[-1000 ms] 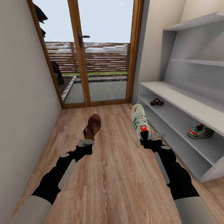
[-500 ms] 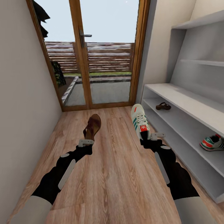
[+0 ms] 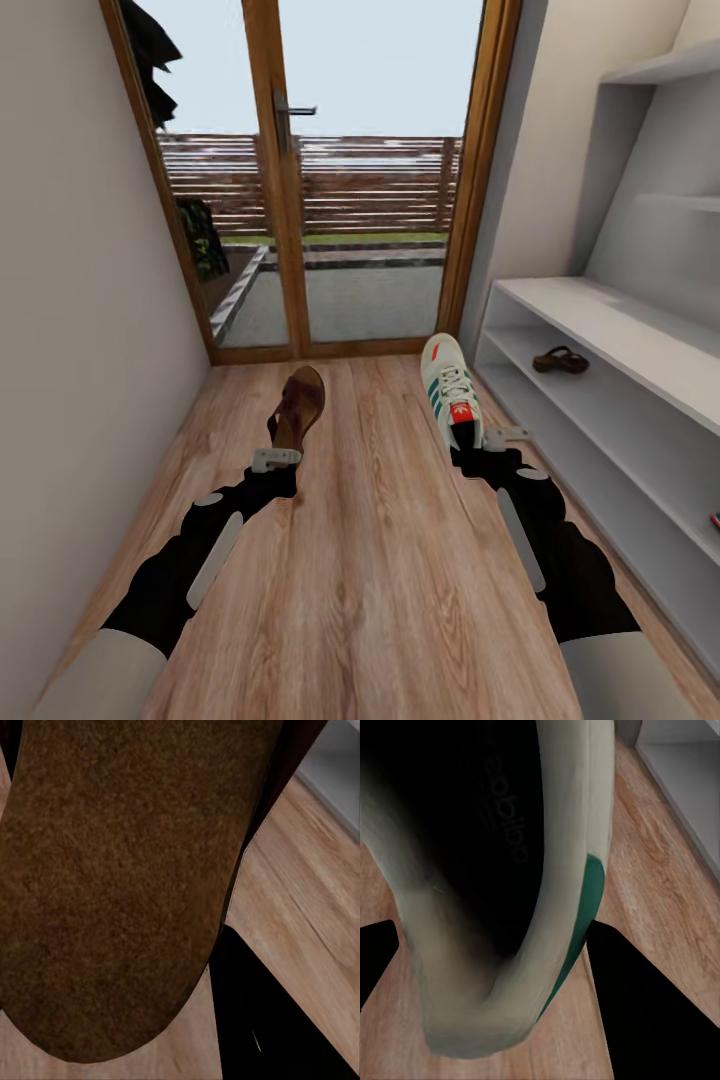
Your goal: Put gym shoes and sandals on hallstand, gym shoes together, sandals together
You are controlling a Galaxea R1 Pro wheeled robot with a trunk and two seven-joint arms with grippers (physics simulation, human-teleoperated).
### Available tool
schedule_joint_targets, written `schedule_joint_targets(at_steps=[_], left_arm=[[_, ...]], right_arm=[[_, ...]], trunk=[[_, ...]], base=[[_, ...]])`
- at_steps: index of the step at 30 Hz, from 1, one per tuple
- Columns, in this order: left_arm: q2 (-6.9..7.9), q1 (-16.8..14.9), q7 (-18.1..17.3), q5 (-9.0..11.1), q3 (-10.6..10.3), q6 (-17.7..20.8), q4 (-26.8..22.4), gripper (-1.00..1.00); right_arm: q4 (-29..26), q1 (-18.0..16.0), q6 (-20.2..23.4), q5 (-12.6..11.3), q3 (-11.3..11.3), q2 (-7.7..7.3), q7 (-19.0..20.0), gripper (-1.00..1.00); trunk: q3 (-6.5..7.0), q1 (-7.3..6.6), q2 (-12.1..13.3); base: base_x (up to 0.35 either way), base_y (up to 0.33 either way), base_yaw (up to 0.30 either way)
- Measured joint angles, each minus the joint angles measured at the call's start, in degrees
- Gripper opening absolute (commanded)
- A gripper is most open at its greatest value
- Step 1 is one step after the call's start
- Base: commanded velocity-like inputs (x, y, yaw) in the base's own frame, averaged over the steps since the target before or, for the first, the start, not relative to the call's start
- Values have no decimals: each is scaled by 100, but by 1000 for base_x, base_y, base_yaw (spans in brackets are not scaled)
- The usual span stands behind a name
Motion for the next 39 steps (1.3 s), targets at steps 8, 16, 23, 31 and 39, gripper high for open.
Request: schedule_joint_targets(at_steps=[8,16,23,31,39], left_arm=[[0,0,0,0,0,2,-1,-100],[0,0,1,0,0,2,-1,-100],[0,0,1,0,0,2,-1,-100],[0,0,0,0,-1,0,0,-100],[0,0,0,0,-1,0,0,-100]], right_arm=[[1,1,-1,0,0,0,0,-100],[1,1,-1,0,0,0,0,-100],[1,2,-1,0,1,0,0,-100],[0,2,0,0,0,0,0,-100],[0,0,0,-1,1,0,0,-100]], trunk=[[0,0,0],[0,0,0],[0,0,0],[0,0,0],[0,0,0]], base=[[342,78,1],[335,127,0],[327,139,0],[335,48,0],[341,1,0]])
